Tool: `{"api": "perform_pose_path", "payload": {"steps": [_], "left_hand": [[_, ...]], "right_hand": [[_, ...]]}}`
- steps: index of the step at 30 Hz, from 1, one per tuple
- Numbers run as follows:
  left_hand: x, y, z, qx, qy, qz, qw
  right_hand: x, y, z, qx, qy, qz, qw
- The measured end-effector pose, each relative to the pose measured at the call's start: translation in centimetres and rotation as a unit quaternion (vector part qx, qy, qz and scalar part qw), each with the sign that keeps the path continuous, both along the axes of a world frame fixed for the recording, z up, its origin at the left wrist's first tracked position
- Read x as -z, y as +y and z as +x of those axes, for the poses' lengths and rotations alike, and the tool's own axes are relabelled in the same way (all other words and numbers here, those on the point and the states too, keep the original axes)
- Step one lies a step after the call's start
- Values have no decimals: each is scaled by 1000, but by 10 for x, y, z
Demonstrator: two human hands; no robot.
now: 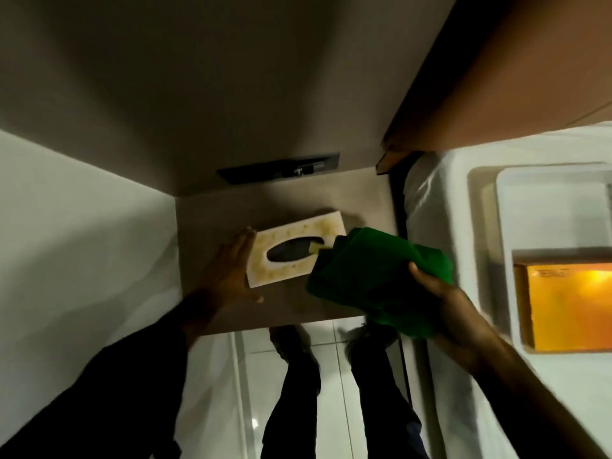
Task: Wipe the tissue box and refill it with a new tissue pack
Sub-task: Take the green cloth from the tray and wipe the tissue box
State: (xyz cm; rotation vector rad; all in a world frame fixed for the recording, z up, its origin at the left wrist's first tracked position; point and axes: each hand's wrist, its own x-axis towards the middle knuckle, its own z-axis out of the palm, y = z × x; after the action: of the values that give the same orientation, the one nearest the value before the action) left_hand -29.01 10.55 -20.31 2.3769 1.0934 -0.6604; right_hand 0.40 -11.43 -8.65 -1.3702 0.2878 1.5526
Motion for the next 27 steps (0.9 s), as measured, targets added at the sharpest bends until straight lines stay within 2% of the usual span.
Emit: {"api": "perform_pose_path", "payload": {"steps": [3,5,6,7,9,11,18,23,27], "left_hand": [[36,15,-37,-46,20,-26,998],[60,18,-49,-65,-3,-37,997],[71,18,-52,-75,-27,-44,996],[82,17,-54,-86,-60,-53,993],[97,13,-53,-113,-141,-80,980],[108,8,-50,-145,-205,-101,963],[130,13,-52,-178,-274,-136,935],[134,19,-55,-181,-263,-152,935],[134,19,-56,-180,-280,-162,929]], "right_hand": [[50,29,-24,7,-154,39,987],[87,41,-35,-52,-279,52,957],[108,43,-40,-100,-346,56,931],[130,44,-45,-164,-423,59,889],[167,43,-54,-297,-539,71,785],[191,38,-68,-357,-569,70,738],[212,31,-101,-391,-634,29,667],[206,34,-125,-391,-598,76,695],[207,38,-157,-437,-570,130,684]]}}
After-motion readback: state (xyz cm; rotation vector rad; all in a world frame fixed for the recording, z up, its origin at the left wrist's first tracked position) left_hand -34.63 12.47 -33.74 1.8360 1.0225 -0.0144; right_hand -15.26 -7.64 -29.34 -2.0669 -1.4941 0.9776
